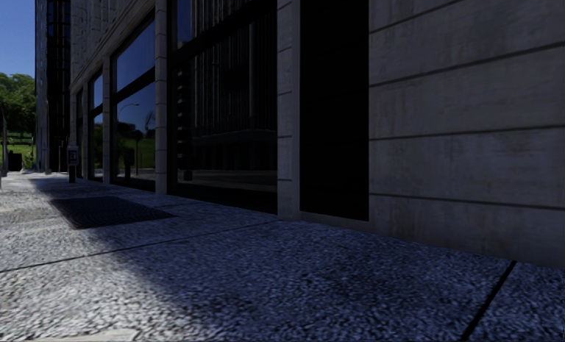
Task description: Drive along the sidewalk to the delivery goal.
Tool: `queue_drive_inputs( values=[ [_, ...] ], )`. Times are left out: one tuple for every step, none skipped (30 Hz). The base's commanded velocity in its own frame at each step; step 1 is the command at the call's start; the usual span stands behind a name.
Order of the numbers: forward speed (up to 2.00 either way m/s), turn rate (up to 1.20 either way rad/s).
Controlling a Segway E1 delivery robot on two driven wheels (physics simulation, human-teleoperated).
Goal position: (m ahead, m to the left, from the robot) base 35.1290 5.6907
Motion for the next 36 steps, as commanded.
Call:
queue_drive_inputs(
  values=[
    [1.04,1.20],
    [1.04,1.20],
    [1.04,1.20],
    [1.04,1.20],
    [1.04,1.20],
    [1.04,1.20],
    [1.04,1.20],
    [1.04,1.20],
    [1.04,1.13],
    [1.04,0.59],
    [1.04,0.59],
    [1.04,0.36],
    [1.04,0.18],
    [1.04,0.04],
    [1.05,0.01],
    [1.05,0.01],
    [1.18,0.00],
    [1.40,0.00],
    [1.78,0.00],
    [2.00,0.00],
    [2.00,0.00],
    [2.00,0.00],
    [2.00,0.00],
    [2.00,0.00],
    [2.00,0.00],
    [2.00,0.00],
    [2.00,0.00],
    [2.00,0.00],
    [2.00,0.00],
    [2.00,0.00],
    [2.00,0.00],
    [2.00,0.00],
    [2.00,0.00],
    [2.00,0.00],
    [2.00,0.00],
    [2.00,0.00]
  ],
)
